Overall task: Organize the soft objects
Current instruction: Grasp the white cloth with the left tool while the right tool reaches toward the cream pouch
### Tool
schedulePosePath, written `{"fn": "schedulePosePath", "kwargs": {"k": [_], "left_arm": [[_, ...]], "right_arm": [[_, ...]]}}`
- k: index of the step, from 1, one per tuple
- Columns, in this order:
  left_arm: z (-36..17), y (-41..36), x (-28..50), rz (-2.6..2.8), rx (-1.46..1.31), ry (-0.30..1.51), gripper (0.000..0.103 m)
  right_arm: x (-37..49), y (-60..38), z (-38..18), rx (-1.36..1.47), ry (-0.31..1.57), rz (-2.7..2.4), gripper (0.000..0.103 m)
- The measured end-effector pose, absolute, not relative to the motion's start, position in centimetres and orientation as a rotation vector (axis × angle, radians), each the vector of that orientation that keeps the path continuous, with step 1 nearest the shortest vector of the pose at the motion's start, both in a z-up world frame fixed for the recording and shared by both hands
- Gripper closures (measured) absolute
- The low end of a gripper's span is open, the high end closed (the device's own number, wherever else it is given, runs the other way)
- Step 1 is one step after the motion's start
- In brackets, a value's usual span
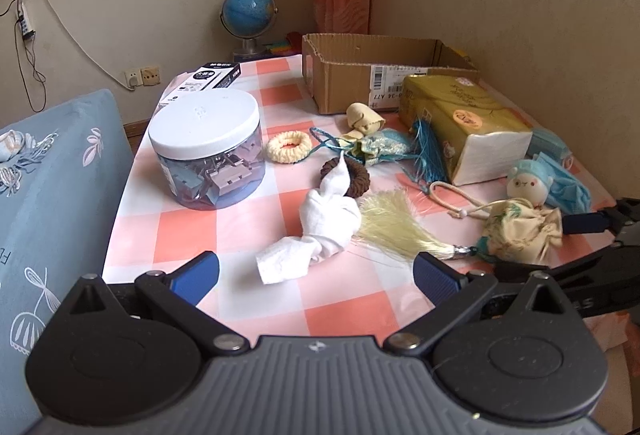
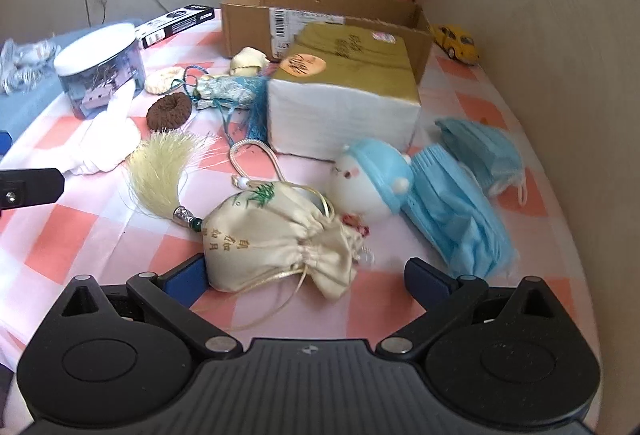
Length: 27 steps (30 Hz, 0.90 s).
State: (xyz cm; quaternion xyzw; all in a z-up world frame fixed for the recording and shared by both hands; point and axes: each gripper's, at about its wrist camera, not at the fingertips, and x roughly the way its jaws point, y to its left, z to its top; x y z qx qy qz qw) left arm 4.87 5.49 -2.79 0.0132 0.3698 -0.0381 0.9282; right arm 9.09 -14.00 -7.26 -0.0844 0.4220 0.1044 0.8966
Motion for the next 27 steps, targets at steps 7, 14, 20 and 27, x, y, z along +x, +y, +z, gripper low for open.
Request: {"fn": "schedulePosePath", "kwargs": {"k": [7,14,20,27], "left_arm": [[-3.7,5.5,6.8,-0.138,0.084,0.76,0.001],[-5.6,5.4,9.8,-0.19,0.212,0.785,0.001],[-6.7,7.1,11.3,-0.258,0.117,0.841,0.0],[-6.9,7.9,10.9,-0.269,0.097,0.821,0.0]], "right_arm": [[8.1,-14.9,-7.6,-0.176,0.81,0.242,0.0],[7.4,-15.1,-7.9,-0.168,0.769,0.24,0.0],[7.0,-15.3,-8.0,-0.166,0.745,0.245,0.0],[6.7,-15.4,-8.1,-0.162,0.727,0.246,0.0]]}}
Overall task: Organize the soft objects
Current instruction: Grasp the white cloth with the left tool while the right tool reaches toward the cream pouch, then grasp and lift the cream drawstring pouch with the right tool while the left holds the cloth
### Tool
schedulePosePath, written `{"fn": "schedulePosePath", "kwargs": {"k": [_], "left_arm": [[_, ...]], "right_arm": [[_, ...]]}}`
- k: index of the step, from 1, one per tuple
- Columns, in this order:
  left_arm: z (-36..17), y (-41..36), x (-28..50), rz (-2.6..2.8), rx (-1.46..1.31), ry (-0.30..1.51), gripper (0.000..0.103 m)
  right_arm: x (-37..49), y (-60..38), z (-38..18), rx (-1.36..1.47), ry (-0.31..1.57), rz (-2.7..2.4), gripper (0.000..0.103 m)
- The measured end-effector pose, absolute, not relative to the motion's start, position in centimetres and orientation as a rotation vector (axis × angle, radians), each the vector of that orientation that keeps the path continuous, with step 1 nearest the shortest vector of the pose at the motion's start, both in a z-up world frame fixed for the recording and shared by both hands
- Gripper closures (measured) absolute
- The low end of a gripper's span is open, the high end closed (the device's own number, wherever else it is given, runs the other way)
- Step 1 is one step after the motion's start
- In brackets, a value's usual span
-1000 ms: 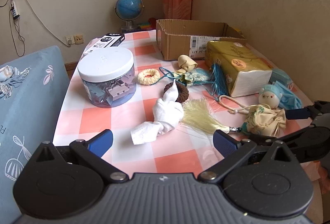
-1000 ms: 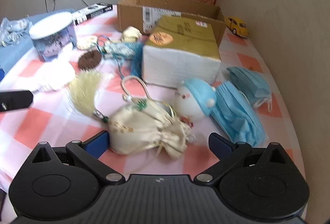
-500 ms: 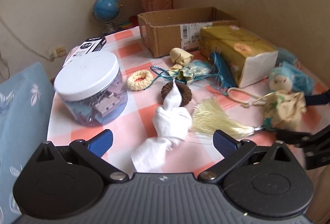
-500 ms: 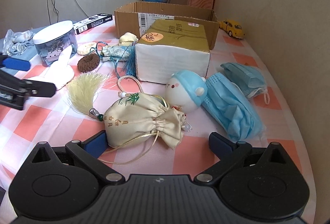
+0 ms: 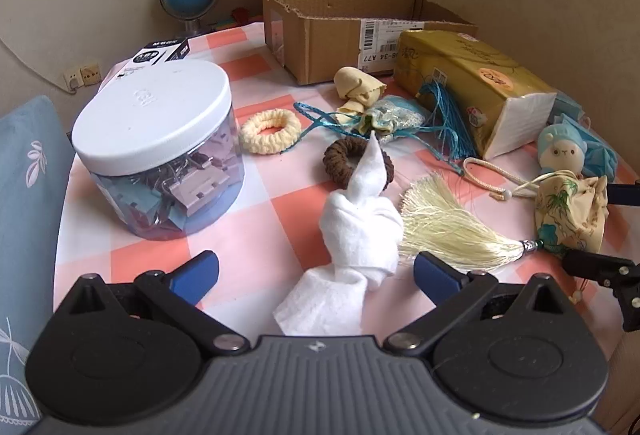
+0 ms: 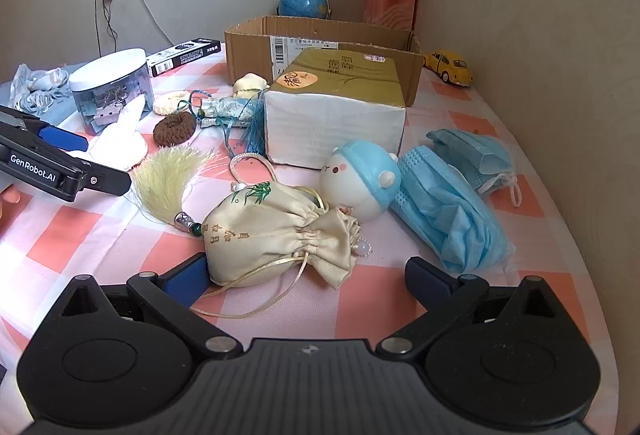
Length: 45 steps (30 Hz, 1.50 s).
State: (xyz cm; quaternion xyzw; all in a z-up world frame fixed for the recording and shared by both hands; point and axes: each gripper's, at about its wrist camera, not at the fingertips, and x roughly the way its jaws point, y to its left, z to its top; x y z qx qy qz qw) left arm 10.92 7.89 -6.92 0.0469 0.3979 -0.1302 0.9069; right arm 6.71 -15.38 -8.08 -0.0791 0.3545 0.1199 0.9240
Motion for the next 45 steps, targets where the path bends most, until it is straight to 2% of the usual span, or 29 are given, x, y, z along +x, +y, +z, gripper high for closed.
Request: {"fn": "schedulePosePath", "kwargs": {"k": [7,11,13,15,17,45], "left_arm": [[-6.3,7.3,11.1,-0.307,0.166,0.81,0.003],[-5.4,6.8,11.0,-0.366,0.201,0.777,0.029],[-5.4,6.8,11.2,-0.388,0.195,0.782,0.037],[-5.5,6.8,11.3,-0.393,0.192,0.785,0.057],[-5.5,6.9,11.2,-0.402,0.171,0.784,0.062],[-4.2,8.3,7.7,-0.45,0.126,0.746,0.063]], "right_arm": [[6.6,-15.4,-8.1,-0.159,0.712,0.246,0.0],[6.6,-15.4,-8.1,-0.158,0.711,0.246,0.0],[6.5,-15.4,-8.1,-0.158,0.709,0.245,0.0],[6.5,-15.4,-8.1,-0.157,0.705,0.244,0.0],[6.4,-15.3,-8.2,-0.156,0.699,0.243,0.0],[8.5,-12.6,-7.7,-0.169,0.752,0.271,0.0]]}}
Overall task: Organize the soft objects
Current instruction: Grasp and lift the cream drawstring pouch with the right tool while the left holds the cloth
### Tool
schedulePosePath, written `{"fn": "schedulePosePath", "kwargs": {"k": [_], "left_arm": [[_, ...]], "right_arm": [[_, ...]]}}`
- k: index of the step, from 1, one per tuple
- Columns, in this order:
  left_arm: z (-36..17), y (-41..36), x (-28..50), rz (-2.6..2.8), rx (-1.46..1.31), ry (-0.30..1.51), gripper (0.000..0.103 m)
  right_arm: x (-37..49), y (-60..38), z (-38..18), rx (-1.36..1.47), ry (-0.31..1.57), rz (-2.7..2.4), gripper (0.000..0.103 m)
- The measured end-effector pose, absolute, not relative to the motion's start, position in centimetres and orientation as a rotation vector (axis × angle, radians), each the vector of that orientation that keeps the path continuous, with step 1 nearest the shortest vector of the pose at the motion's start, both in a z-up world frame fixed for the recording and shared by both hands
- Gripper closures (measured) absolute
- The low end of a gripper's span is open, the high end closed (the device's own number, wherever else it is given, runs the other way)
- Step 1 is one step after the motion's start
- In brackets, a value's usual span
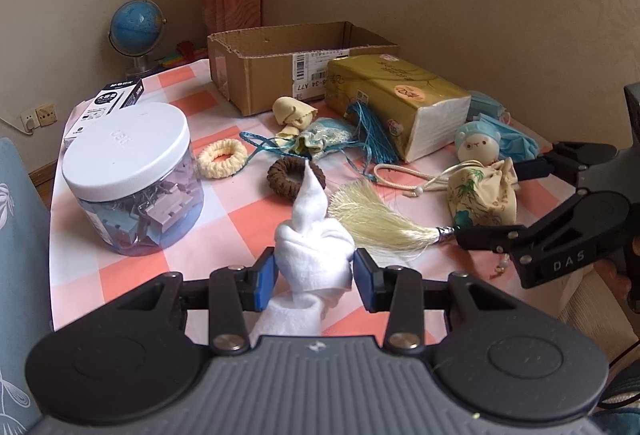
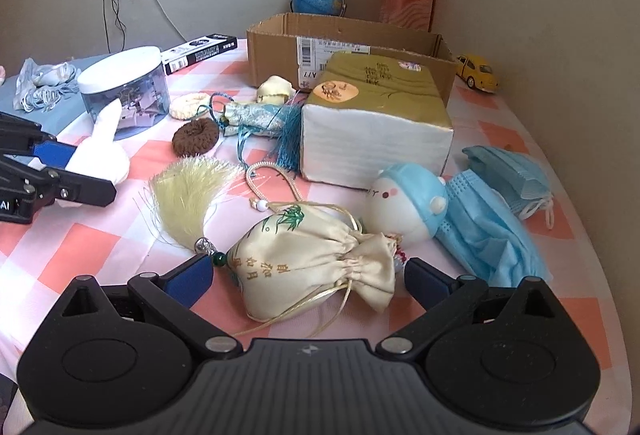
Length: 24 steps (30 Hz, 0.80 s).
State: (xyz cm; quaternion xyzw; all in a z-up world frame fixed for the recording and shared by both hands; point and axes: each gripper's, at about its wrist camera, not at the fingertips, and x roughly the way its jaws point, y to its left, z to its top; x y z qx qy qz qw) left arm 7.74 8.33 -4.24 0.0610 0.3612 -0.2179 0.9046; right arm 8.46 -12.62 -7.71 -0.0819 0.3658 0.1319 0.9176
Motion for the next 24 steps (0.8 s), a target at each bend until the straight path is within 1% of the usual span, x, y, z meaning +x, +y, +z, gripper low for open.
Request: {"fn": "schedulePosePath", "kwargs": {"k": [3,5,15,24], "left_arm": [[-4.3,8.2,7.8,-0.454,0.131,0.749,0.063],[-4.3,8.1,7.8,-0.457,0.133,0.751,0.063],[-3.9,7.8,7.3,-0.468,0.154,0.772,0.063],[-2.9,7.5,6.6,-0.466,0.171,0.794,0.063]], "right_arm": [[8.3,-12.6,-7.3,-0.158,0.743,0.279,0.006],[8.3,-12.5,-7.1,-0.164,0.747,0.281,0.015],[7.5,-12.7,-6.0,-0.174,0.737,0.333,0.023],[6.6,-13.3,-3.4,-0.183,0.703,0.383,0.024]]}}
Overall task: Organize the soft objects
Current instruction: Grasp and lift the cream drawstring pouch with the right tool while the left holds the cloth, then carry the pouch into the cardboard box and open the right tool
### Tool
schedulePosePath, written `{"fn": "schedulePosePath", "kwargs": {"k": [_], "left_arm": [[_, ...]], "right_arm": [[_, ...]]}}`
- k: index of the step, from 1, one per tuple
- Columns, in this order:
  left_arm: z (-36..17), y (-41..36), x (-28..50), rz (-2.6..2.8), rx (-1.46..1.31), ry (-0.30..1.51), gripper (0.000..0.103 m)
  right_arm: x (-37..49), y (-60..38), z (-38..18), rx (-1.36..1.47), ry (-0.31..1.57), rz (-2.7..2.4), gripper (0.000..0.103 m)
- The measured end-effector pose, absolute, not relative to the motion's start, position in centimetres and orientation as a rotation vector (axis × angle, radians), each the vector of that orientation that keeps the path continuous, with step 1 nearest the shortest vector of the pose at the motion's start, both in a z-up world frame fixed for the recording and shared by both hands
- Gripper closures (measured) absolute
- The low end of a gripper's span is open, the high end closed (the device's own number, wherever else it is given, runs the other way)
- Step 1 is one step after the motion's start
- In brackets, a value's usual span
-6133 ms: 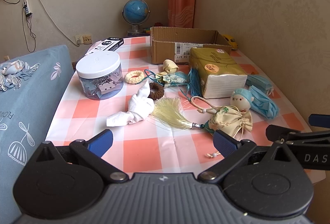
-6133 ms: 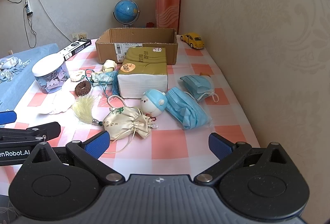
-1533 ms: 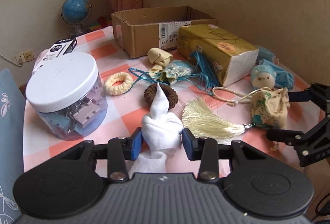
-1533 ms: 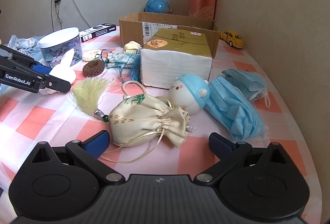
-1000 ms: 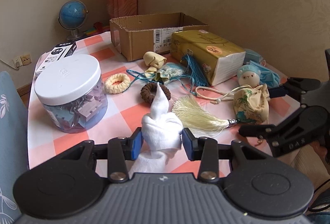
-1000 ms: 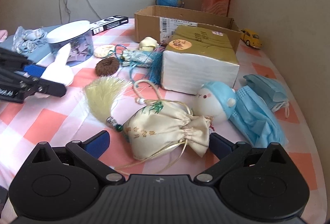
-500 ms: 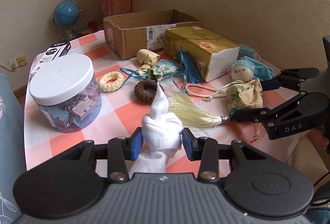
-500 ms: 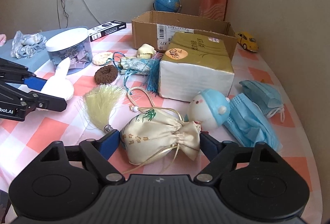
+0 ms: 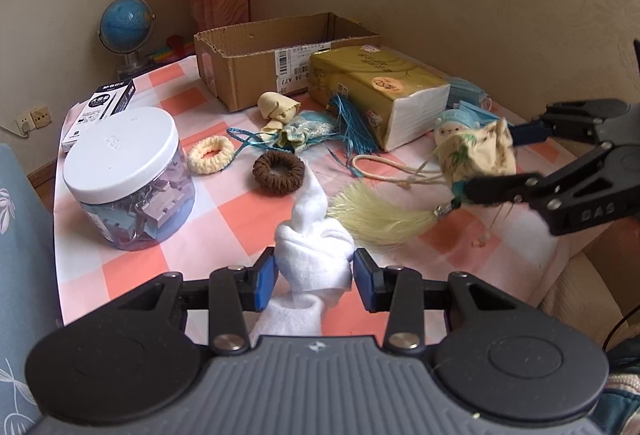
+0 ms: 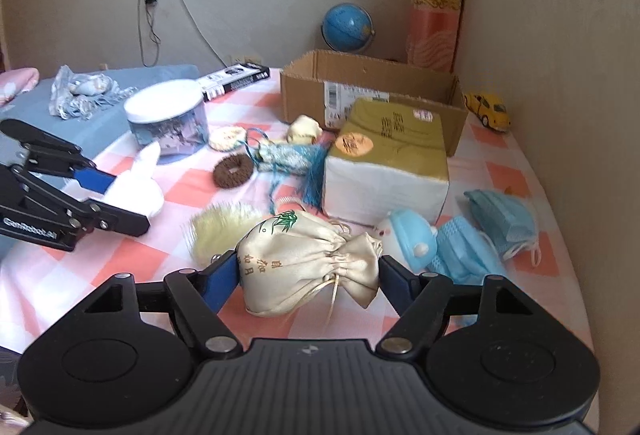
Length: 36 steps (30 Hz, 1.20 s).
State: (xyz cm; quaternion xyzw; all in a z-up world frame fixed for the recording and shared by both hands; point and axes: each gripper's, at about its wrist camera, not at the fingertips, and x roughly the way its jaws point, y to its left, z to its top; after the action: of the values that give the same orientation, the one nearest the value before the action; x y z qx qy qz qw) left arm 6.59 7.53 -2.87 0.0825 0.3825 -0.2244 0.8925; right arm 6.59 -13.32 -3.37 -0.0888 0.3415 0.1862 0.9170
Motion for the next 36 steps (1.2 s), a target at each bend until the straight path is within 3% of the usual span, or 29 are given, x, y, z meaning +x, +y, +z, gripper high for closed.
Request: {"fn": "schedulePosePath", "kwargs": {"k": [18,36], "left_arm": [[0.4,6.3,8.0,-0.463,0.206,0.792,0.063],[5.6,4.4,15.3,-0.469,0.333,0.698,0.063]], "right_arm": [[10.5,-15.2,4.4,-0.155,0.647,0.407,0.025],[23.3,-16.1,10.4,-0.224,0.638,0.152,0.028]]}}
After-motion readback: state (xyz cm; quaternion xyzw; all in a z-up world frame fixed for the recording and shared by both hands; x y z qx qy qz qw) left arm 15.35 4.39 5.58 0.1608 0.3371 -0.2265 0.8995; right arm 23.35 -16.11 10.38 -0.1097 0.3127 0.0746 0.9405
